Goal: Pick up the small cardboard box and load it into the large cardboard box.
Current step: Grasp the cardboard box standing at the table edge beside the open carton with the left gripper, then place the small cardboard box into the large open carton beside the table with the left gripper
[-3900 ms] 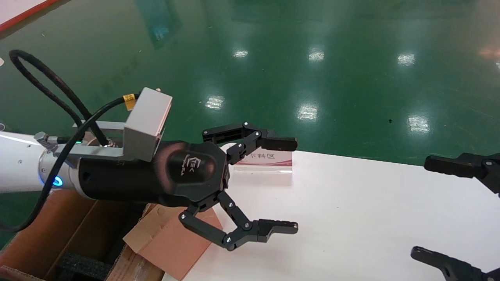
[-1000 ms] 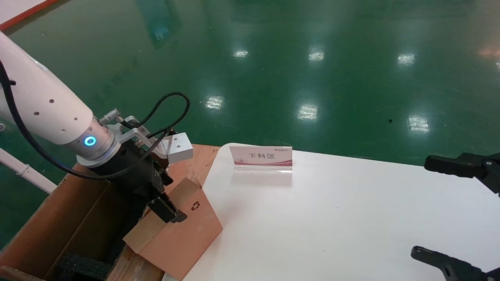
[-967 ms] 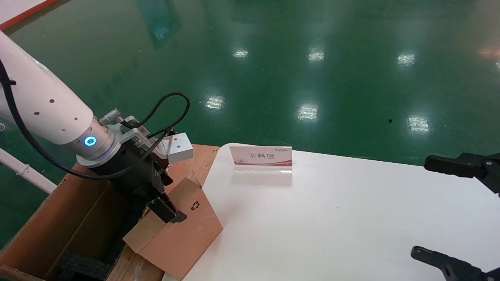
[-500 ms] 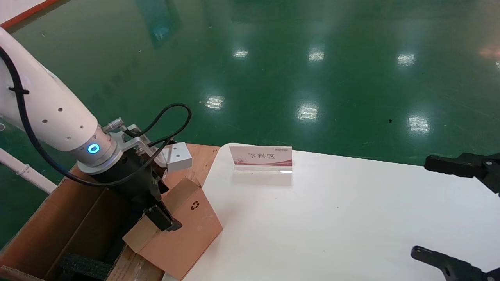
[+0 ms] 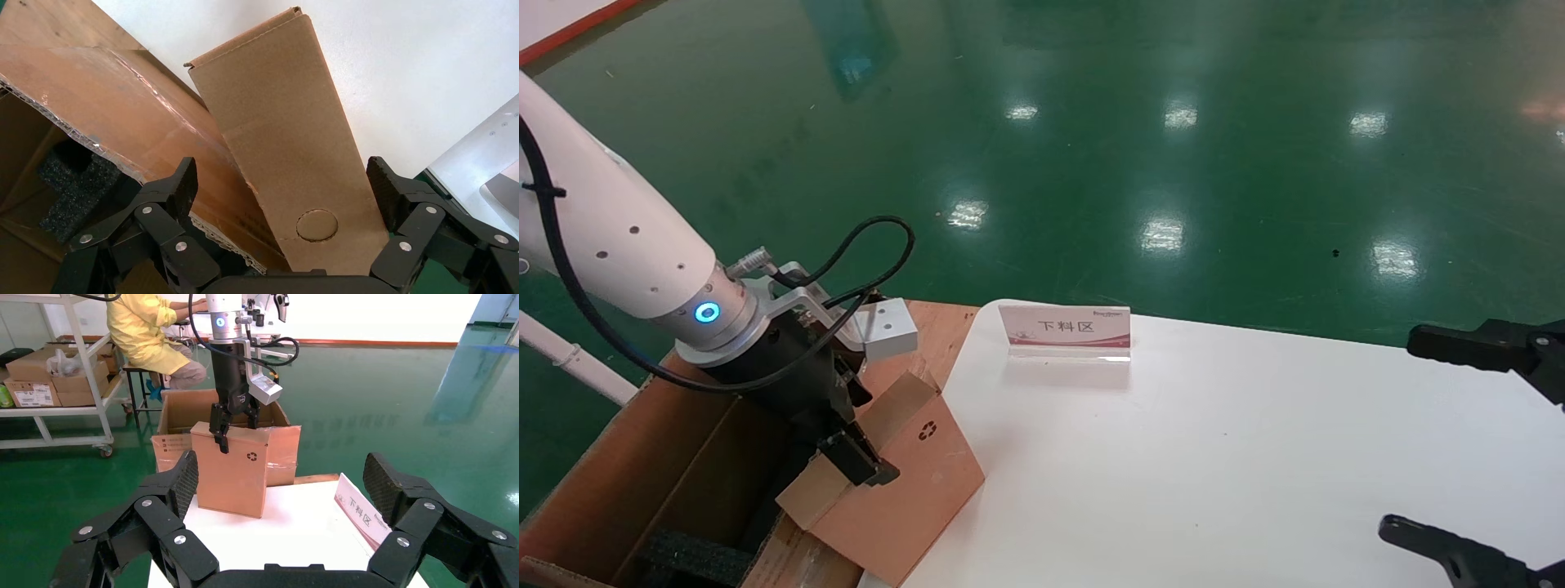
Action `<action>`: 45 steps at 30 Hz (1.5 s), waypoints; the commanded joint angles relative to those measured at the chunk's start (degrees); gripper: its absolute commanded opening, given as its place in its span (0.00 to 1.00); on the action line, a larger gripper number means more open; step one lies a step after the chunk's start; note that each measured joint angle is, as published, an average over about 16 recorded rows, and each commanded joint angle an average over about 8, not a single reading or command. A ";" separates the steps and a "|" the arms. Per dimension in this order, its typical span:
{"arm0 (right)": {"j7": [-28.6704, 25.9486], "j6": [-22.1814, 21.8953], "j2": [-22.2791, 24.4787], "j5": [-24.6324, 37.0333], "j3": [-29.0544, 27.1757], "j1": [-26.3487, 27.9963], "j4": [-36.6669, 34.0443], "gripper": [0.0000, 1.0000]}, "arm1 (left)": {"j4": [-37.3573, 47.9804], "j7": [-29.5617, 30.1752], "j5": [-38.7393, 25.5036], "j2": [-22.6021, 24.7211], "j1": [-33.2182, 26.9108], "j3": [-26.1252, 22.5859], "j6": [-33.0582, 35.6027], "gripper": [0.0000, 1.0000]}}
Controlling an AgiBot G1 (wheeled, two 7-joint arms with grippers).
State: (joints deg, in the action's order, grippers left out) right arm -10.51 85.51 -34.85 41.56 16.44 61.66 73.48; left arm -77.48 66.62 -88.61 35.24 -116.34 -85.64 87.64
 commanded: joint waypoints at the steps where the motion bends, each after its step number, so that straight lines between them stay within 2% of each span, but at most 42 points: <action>1: 0.00 0.00 0.00 0.00 0.00 0.00 0.00 0.54 | 0.00 0.03 -0.01 0.00 0.01 0.04 -0.02 0.50; 5: 0.00 0.00 0.00 -0.01 0.00 0.00 0.00 0.04 | 0.00 0.10 -0.02 0.08 0.10 0.15 0.04 0.00; 6: 0.00 0.00 0.00 -0.01 0.00 0.00 0.00 0.00 | 0.00 0.12 -0.02 0.09 0.13 0.17 0.05 0.00; 38: 0.00 0.00 0.00 0.00 0.01 0.00 0.00 0.00 | 0.46 0.13 0.11 0.37 0.30 0.47 0.15 0.00; 45: 0.01 0.01 0.00 -0.01 0.03 0.02 -0.03 0.00 | 2.34 -0.51 1.36 0.34 -2.80 2.09 0.13 0.00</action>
State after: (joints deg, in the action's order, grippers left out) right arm -10.50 85.52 -34.85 41.55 16.46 61.68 73.45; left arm -74.93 66.23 -87.05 35.47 -119.84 -83.26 88.08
